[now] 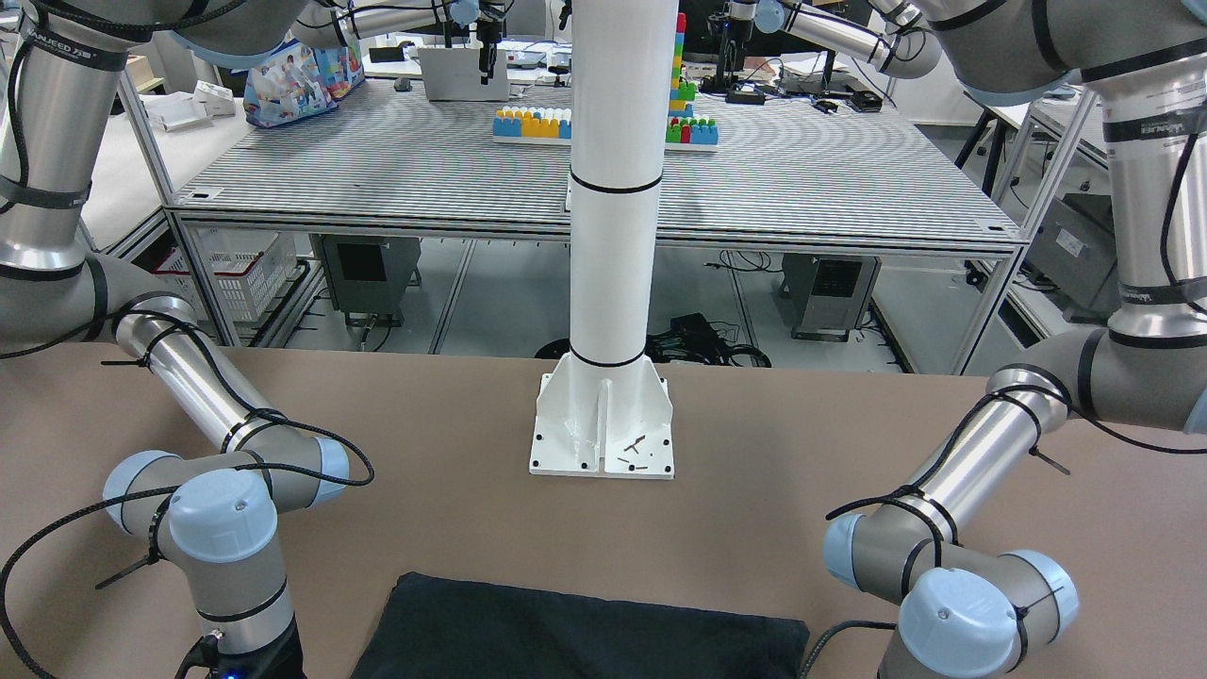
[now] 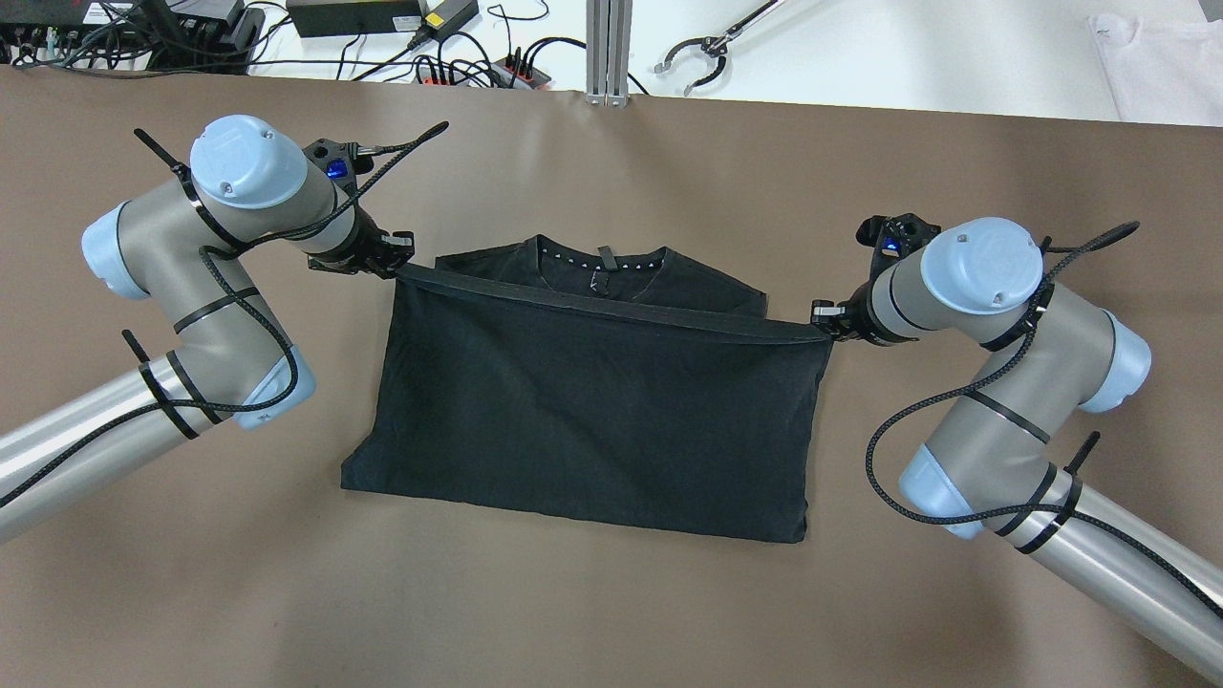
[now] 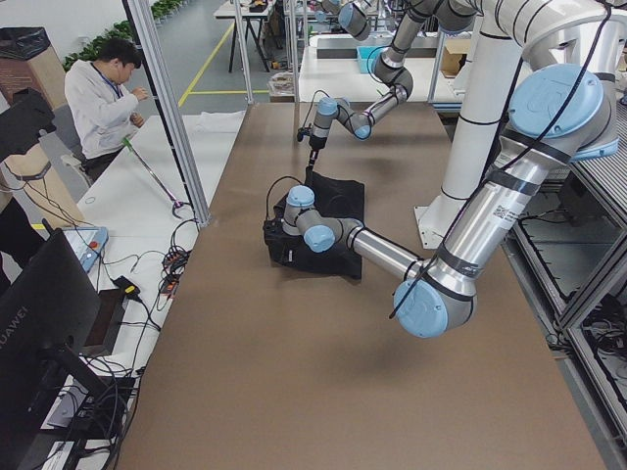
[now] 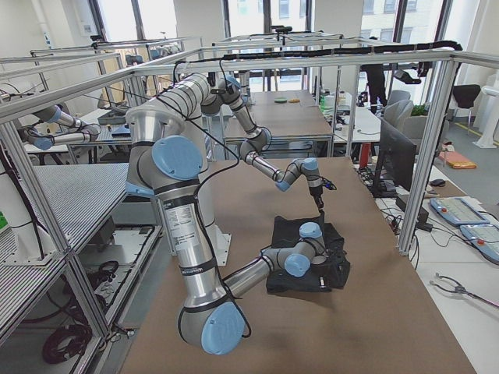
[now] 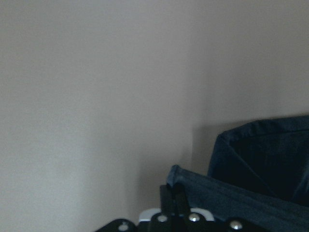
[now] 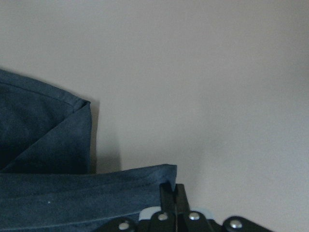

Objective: Fold clothes
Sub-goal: 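Carry the hem with both grippers toward the collar, folding the shirt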

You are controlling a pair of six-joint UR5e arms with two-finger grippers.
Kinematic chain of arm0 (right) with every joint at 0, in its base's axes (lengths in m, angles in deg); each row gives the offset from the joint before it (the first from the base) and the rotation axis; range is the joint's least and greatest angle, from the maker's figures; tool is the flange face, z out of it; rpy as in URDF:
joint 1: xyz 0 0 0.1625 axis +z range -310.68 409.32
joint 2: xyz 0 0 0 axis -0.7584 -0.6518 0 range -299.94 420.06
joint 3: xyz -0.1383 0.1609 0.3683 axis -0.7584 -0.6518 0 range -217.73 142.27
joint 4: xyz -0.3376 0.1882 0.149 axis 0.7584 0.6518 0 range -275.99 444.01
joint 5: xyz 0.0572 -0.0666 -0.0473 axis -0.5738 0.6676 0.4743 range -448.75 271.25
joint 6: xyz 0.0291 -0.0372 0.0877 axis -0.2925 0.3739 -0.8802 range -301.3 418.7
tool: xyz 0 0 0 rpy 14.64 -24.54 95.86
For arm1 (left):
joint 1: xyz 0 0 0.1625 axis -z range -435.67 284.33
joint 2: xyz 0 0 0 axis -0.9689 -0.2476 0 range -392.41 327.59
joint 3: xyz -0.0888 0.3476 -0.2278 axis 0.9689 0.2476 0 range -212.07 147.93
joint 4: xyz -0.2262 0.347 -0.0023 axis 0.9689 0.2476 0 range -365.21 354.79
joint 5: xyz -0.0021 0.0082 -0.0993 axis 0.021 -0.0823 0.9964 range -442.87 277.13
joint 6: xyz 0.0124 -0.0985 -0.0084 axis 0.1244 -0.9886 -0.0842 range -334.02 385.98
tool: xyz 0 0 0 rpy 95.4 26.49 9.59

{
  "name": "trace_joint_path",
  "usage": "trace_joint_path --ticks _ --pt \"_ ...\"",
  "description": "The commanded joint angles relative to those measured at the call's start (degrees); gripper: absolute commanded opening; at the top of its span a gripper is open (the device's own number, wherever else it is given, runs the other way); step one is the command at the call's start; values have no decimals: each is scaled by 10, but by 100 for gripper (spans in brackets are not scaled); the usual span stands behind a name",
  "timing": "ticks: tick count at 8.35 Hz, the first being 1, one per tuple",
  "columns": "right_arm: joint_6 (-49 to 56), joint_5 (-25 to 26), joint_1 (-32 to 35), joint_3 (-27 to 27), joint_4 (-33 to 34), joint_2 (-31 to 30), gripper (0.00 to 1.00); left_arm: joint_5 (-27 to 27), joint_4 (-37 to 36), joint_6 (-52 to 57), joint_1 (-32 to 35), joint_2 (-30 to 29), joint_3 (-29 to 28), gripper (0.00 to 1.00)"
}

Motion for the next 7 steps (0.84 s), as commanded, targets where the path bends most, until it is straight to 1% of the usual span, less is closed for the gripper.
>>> trace_joint_path --ticks 1,2,3,4,5,6,7 --pt "-3 1 0 -26 0 29 45 2 11 9 2 0 1 40" --pt "1 -2 0 -29 0 45 94 5 21 54 6 2 6 99" --pt "1 -4 3 -29 7 60 94 9 21 83 12 5 17 100" --pt "1 -8 0 -28 8 66 94 25 21 85 13 7 35 100" --pt "1 -9 -7 -25 1 65 94 36 22 85 11 32 60 100" --pt "0 -5 -9 -23 1 68 94 39 22 80 7 66 109 100" --pt "-2 1 -23 -22 0 68 94 39 25 76 -16 108 164 100"
